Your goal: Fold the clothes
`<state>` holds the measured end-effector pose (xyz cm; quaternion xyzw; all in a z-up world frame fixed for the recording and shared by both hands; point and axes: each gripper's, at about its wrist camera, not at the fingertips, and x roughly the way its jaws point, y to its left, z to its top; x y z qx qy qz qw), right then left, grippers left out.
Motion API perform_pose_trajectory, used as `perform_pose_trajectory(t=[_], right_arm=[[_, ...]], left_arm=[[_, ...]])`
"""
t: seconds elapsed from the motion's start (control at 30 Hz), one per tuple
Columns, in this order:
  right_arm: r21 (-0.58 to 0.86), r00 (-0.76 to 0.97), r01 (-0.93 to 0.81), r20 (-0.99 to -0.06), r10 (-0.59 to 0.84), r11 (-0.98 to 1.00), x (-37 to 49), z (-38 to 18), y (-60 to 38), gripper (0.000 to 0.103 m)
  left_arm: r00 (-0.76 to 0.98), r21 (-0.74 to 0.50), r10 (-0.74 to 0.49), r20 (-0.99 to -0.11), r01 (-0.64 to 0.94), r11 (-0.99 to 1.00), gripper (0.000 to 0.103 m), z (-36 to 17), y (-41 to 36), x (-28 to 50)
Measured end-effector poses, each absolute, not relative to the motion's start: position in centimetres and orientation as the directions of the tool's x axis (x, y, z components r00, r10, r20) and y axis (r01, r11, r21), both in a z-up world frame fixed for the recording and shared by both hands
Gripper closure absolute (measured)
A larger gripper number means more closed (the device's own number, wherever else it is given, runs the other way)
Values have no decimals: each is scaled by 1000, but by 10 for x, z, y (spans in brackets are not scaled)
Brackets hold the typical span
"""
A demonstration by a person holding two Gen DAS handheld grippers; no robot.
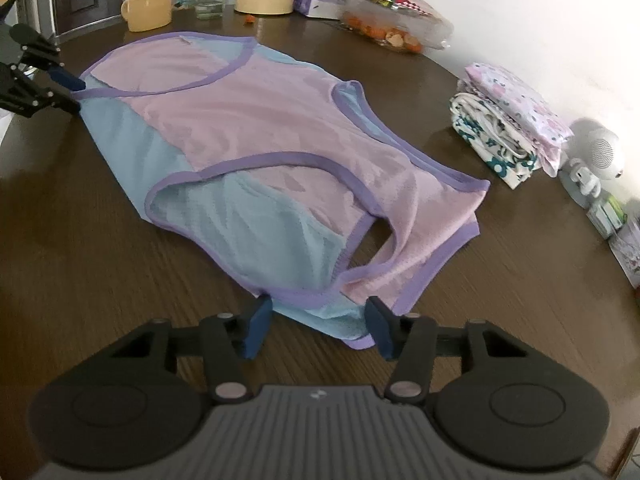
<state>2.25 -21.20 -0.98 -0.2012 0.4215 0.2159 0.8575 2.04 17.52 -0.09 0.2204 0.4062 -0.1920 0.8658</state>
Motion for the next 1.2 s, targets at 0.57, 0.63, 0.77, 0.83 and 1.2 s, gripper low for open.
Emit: perform_pose_trajectory(t=[0.57, 0.63, 0.77, 0.83, 1.2], right_arm=[[-130, 536, -534, -816, 217, 835, 38, 10, -212, 99], [-161, 563, -530, -801, 204, 832, 45, 22, -212, 99], [-245, 601, -530, -784, 156, 812, 86, 42, -206, 99], [-273, 591, -538, -796, 126, 797, 115, 42, -201, 99], [-244, 488, -576, -868, 89, 780, 168, -1, -187, 98]], left_arm=[[637, 154, -196, -746, 451, 879, 102, 25, 183, 27], [654, 161, -193, -731, 441, 883, 102, 36, 184, 38], [682, 199, -159, -714, 415, 888, 102, 48, 177, 83], [670, 200, -146, -727, 411, 889, 102, 42, 170, 110], [586, 163, -124, -801, 412, 896, 93, -2, 163, 161]])
